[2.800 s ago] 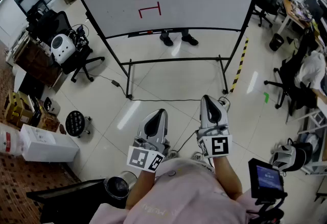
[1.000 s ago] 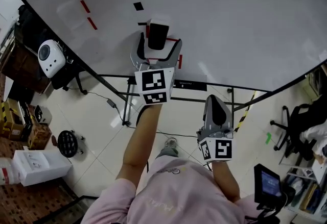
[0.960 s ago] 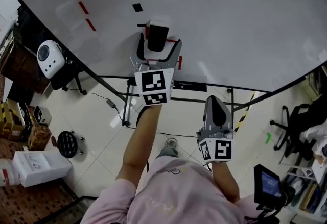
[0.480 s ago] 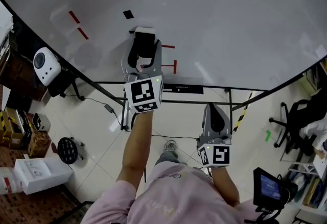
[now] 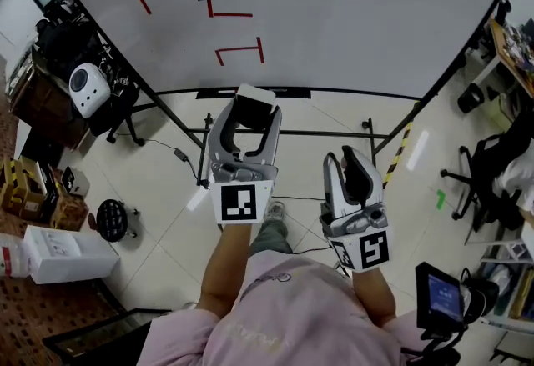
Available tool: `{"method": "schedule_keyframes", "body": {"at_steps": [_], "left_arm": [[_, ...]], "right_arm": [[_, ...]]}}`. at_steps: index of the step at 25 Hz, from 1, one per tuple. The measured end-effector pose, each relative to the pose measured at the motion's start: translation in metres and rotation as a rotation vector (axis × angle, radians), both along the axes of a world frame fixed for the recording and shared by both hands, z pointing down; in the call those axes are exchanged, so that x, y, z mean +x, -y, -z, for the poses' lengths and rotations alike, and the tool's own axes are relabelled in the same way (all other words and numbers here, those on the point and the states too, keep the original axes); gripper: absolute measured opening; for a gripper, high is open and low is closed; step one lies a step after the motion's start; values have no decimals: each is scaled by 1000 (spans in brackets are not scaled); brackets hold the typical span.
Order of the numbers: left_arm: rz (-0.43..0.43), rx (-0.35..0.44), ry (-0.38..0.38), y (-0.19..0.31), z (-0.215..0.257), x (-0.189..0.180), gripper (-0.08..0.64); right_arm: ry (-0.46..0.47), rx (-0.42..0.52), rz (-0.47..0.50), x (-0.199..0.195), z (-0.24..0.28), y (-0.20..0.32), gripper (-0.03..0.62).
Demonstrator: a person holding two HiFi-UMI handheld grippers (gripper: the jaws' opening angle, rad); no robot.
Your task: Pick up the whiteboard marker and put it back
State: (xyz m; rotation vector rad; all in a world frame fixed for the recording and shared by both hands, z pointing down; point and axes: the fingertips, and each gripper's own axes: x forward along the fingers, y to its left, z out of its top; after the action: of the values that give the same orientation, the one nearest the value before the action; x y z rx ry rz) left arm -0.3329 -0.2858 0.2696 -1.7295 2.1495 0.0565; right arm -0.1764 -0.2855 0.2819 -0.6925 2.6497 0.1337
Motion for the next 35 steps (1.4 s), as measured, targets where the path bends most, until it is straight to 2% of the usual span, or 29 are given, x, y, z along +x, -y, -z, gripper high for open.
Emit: {"method": "schedule_keyframes", "body": {"at_steps": [1,2,3,5,8,11,12,13,14,17,19,22,26,30,32,33,35], "left_arm": [[-33,-21,-5,-20,-14,34,268],[-65,-43,-11,-39,-27,67,270],[-99,-69,-18,-57,-41,99,269],[-165,-136,-32,-90,-65,158,270],[-261,-212,7,-131,-82,230,270],[-365,-224,55,-165,-83,283,270],[-396,-222,62,-175,-84,295,270],[-418,-223,62,-183,-86,304,273],[-430,-226,56,-191,-89,310,268],[-446,-212,23,-215,-96,321,272],[-458,-176,21,-233,-95,325,272],[-479,-150,8,-265,-95,326,273],[-467,-193,-1,-324,-106,311,272],[-404,-271,-16,-362,-125,282,272],[-336,-306,-114,-382,-128,265,266],[-294,-303,-159,-394,-125,256,241],[-212,-263,-191,-420,-110,236,230]], "right_arm": [[20,20,47,20,5,-22,169],[25,34,91,39,8,-42,226],[13,43,132,55,9,-60,265],[-54,48,211,77,4,-95,303],[-174,48,307,96,-5,-141,324],[-331,38,350,105,-29,-179,324],[-379,33,350,106,-37,-190,314],[-404,25,348,108,-43,-200,252],[-410,15,346,110,-45,-208,176],[-386,-43,352,119,-46,-228,163],[-341,-108,373,126,-45,-241,158],[-257,-136,382,137,-41,-259,158],[-116,-243,287,155,-33,-282,158],[-60,-338,122,182,-42,-281,156],[-57,-357,64,195,-43,-281,156],[-69,-348,36,199,-41,-282,158],[-93,-312,-8,205,-37,-287,158]]}}
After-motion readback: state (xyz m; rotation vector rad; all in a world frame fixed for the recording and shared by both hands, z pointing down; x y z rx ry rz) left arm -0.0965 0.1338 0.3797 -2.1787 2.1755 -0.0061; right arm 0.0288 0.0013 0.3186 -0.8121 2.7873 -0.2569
